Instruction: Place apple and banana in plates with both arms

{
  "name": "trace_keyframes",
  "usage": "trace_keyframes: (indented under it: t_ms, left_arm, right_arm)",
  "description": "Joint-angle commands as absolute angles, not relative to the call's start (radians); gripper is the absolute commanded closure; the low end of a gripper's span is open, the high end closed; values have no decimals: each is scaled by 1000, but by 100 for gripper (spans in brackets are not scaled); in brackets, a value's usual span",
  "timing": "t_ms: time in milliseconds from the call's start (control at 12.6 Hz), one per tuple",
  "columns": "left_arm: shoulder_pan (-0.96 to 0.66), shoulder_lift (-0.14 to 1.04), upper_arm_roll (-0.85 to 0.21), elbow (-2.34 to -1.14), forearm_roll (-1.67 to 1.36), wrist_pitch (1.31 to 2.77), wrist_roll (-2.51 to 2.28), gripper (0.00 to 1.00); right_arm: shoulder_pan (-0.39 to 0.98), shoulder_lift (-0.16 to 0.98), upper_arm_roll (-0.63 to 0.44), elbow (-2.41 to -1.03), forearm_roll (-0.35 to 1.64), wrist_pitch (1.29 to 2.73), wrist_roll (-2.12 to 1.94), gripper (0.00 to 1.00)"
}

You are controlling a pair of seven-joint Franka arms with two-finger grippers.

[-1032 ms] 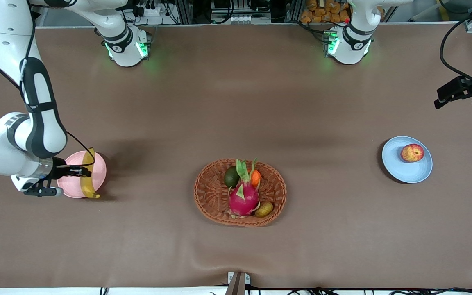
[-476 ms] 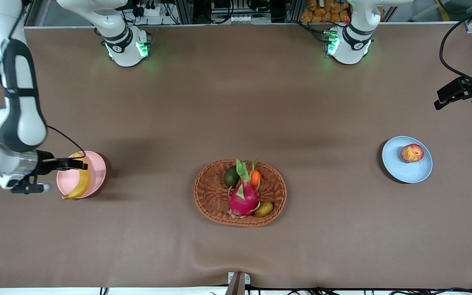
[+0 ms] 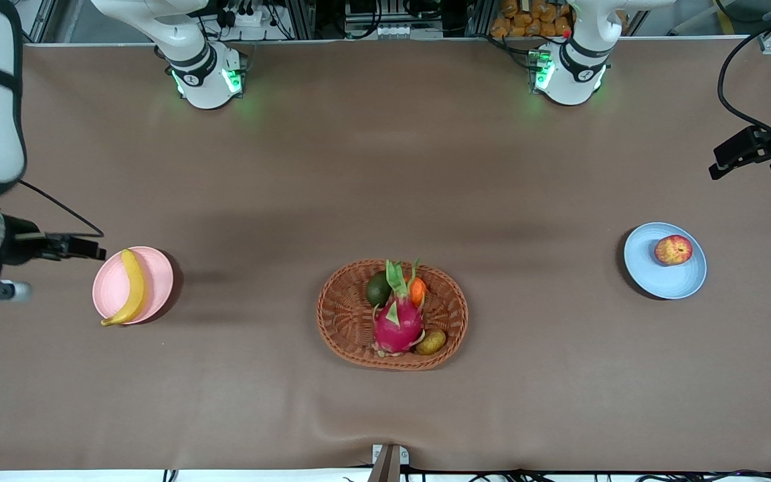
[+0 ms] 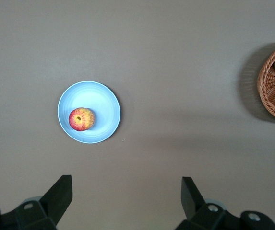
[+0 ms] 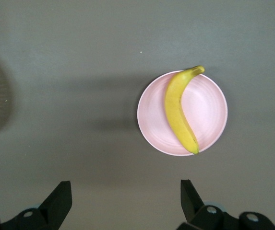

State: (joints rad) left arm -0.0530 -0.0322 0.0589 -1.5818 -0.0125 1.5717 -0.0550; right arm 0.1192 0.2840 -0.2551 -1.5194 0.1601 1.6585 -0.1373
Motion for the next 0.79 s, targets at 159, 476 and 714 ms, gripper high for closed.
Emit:
trace_keyframes:
  t_ms: [159, 476, 714]
  left_arm:
    - [-61, -29, 63, -1568, -11, 1565, -72, 0]
    - [-61, -29, 61, -1569, -11, 1560, -71, 0]
    - [-61, -29, 61, -1569, -11, 1559, -71, 0]
  right_arm:
    - [-20, 75, -54, -1542, 34, 1530, -106, 0]
    - [-37, 3, -35, -1543, 14, 1460, -101, 0]
    - [-34, -34, -38, -1551, 11, 1391, 32, 0]
